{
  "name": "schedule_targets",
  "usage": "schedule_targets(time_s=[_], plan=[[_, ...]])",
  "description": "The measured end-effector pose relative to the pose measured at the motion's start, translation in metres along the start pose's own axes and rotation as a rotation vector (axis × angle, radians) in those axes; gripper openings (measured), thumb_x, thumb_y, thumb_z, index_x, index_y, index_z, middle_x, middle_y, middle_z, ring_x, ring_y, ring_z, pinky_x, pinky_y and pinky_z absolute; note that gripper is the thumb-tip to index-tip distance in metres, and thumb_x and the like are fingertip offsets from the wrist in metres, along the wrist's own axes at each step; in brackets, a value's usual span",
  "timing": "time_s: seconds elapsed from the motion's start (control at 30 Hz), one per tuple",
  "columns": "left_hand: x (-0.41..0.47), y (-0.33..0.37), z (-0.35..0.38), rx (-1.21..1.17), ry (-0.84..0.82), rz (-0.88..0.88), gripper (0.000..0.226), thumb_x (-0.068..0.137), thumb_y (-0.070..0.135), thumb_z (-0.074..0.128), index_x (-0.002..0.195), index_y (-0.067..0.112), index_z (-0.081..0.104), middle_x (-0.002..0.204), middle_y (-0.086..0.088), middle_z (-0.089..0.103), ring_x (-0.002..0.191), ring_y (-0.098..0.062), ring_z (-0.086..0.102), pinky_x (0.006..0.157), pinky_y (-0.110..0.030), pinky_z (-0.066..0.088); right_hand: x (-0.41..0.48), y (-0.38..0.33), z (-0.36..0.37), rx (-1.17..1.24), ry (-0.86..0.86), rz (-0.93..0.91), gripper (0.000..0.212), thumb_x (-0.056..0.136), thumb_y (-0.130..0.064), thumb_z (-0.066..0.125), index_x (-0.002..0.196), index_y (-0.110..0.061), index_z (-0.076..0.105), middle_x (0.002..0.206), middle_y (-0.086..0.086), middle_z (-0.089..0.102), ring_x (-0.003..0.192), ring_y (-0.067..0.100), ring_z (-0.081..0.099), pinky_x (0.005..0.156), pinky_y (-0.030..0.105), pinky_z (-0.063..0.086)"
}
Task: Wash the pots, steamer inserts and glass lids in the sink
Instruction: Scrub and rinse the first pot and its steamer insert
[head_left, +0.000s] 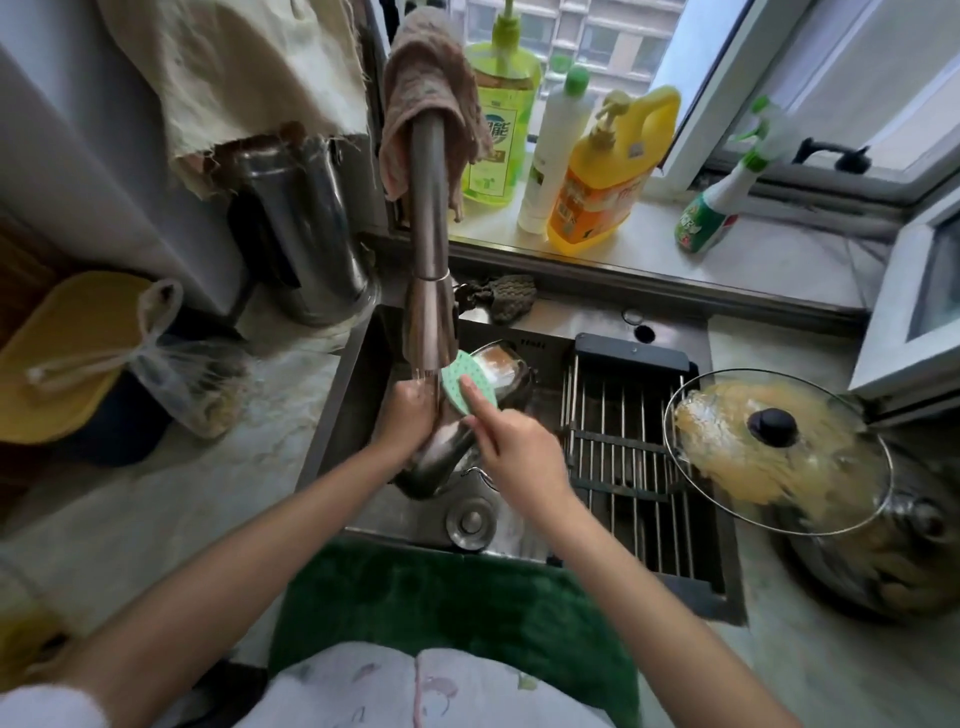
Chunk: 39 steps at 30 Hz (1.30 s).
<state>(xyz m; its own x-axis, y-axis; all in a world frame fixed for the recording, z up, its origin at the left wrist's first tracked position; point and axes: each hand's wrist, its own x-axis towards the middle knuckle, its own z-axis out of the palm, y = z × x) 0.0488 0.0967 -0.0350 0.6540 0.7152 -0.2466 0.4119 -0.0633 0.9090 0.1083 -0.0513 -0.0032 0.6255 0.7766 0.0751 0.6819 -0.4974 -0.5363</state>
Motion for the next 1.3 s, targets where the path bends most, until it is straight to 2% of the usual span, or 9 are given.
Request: schedule_targets(time_s=[0.2, 0.33, 0.47, 0.63, 0.87, 1.0, 1.07, 1.2, 1.3], plan=[[-0.01, -0.012, -0.025, 0.031, 0.078, -0.156, 0.06, 0.096, 0.055, 0.033, 0.052, 0.014, 0.039, 0.05, -0.005, 0.04, 0.049, -0.02, 0.039, 0.054, -0.03, 0.026, 0.031, -0.003, -0.001, -0.128, -0.058, 0.181, 0.045, 0.1, -0.035, 0.038, 0.144, -0.041, 0.032, 0.089, 0.008, 0.069, 0.078, 0.026, 0.064, 0.058, 0.032, 0.046], [-0.006, -0.02, -0.036, -0.053, 0.083, -0.196, 0.065, 0.09, 0.065, 0.035, 0.068, 0.012, 0.065, 0.064, -0.01, 0.061, 0.061, -0.022, 0.055, 0.06, -0.031, 0.039, 0.014, -0.031, 0.017, -0.189, -0.112, -0.236, 0.047, 0.096, -0.033, 0.045, 0.142, -0.04, 0.038, 0.079, 0.009, 0.067, 0.07, 0.032, 0.063, 0.052, 0.031, 0.034], [-0.003, -0.023, -0.04, -0.05, 0.072, -0.248, 0.083, 0.065, 0.091, 0.029, 0.069, 0.012, 0.055, 0.066, -0.012, 0.049, 0.063, -0.022, 0.051, 0.062, -0.033, 0.035, 0.05, -0.011, 0.004, -0.071, -0.049, 0.168, 0.043, 0.096, -0.034, 0.044, 0.138, -0.041, 0.043, 0.092, 0.008, 0.071, 0.084, 0.028, 0.064, 0.065, 0.036, 0.051], [0.001, -0.006, -0.039, -0.172, 0.098, -0.211, 0.03, 0.1, 0.024, 0.041, 0.092, 0.007, 0.064, 0.087, -0.009, 0.062, 0.069, -0.013, 0.062, 0.056, -0.017, 0.046, 0.029, -0.046, 0.007, -0.241, -0.194, -0.25, 0.048, 0.097, -0.034, 0.042, 0.144, -0.042, 0.033, 0.087, 0.009, 0.068, 0.079, 0.032, 0.062, 0.058, 0.033, 0.038], [0.013, -0.006, -0.053, -0.049, 0.103, -0.209, 0.055, 0.096, 0.052, 0.039, 0.095, 0.002, 0.064, 0.066, -0.006, 0.054, 0.067, -0.021, 0.055, 0.055, -0.026, 0.036, 0.073, 0.035, -0.024, 0.435, -0.065, 0.509, 0.069, 0.087, -0.047, 0.061, 0.144, -0.015, 0.039, 0.138, 0.009, 0.052, 0.123, 0.023, 0.052, 0.094, 0.03, 0.043], [0.027, 0.008, -0.061, -0.209, -0.026, -0.219, 0.051, 0.081, 0.067, 0.046, 0.081, 0.021, 0.066, 0.086, -0.003, 0.068, 0.088, -0.021, 0.064, 0.084, -0.032, 0.052, 0.064, 0.068, -0.03, 0.729, 0.094, 0.698, 0.014, 0.089, -0.023, 0.064, 0.095, -0.01, 0.066, 0.076, 0.003, 0.061, 0.066, 0.017, 0.058, 0.054, 0.023, 0.045], [0.036, 0.005, -0.061, -0.333, -0.1, -0.239, 0.056, 0.072, 0.072, 0.05, 0.089, 0.022, 0.069, 0.102, -0.007, 0.071, 0.1, -0.022, 0.066, 0.096, -0.039, 0.049, 0.059, 0.084, -0.034, 0.804, 0.095, 0.796, 0.018, 0.094, -0.022, 0.057, 0.103, -0.008, 0.064, 0.071, 0.002, 0.053, 0.055, 0.011, 0.046, 0.043, 0.019, 0.037], [0.047, 0.002, -0.052, -0.573, -0.144, -0.341, 0.058, 0.087, 0.063, 0.041, 0.114, 0.017, 0.064, 0.123, -0.013, 0.064, 0.105, -0.02, 0.063, 0.095, -0.036, 0.048, 0.039, 0.1, -0.038, 0.965, 0.01, 0.889, 0.021, 0.097, -0.021, 0.052, 0.11, -0.007, 0.06, 0.089, 0.005, 0.062, 0.07, 0.013, 0.056, 0.058, 0.023, 0.046], [0.049, 0.002, -0.041, -0.667, -0.181, -0.525, 0.068, 0.087, 0.069, 0.031, 0.091, 0.015, 0.073, 0.093, -0.009, 0.073, 0.091, -0.022, 0.064, 0.082, -0.037, 0.049, 0.021, 0.102, -0.031, 0.985, -0.083, 0.932, 0.017, 0.098, -0.024, 0.051, 0.1, -0.009, 0.06, 0.075, 0.003, 0.065, 0.062, 0.011, 0.059, 0.056, 0.025, 0.044]])
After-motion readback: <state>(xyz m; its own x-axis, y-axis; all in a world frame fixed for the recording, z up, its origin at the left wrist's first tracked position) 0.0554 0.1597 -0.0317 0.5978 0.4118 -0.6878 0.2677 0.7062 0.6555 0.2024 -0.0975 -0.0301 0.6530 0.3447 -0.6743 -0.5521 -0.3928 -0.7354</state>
